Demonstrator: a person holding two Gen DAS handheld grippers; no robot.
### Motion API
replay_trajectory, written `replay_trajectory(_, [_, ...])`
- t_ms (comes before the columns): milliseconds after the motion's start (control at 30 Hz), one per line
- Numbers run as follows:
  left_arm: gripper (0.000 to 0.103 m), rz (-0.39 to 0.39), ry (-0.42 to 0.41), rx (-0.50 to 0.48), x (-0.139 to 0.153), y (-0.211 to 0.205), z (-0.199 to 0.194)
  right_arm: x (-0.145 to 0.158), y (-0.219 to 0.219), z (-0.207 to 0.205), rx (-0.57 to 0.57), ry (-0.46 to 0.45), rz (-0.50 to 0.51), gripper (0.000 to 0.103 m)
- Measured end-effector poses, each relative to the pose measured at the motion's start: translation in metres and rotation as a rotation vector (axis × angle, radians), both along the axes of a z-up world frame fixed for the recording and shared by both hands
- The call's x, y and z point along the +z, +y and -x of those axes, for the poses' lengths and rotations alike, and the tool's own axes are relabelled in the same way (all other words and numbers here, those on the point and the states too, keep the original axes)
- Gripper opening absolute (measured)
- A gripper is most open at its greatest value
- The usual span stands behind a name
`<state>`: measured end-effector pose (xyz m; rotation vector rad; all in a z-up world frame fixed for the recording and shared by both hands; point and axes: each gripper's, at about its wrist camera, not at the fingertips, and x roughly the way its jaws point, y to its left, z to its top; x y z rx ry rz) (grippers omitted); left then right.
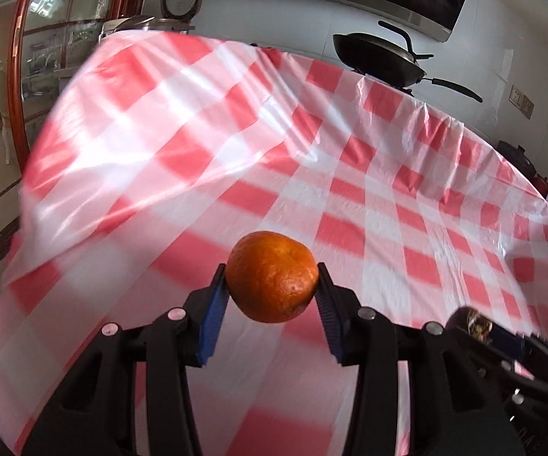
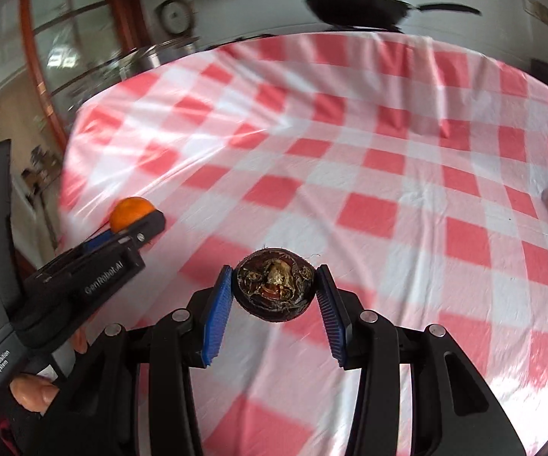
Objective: Organize fruits
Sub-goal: 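Carry the brown fruit and tangerine over the white box and open both tools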
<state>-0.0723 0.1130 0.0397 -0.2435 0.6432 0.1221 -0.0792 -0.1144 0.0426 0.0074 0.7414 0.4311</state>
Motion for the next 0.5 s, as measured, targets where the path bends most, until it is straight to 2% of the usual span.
replay_trajectory(167, [0.045, -0.045, -0.014, 0.035, 0.004, 0.028, 0.045, 0.005, 0.027, 0.033, 0.080, -0.022, 0.027, 0.044])
replay_trajectory(500, [0.045, -0.076, -0.022, 0.120, 0.006, 0.082, 0.114, 0.001, 0.088, 0.092, 0.262, -0.055, 0.085, 0.044])
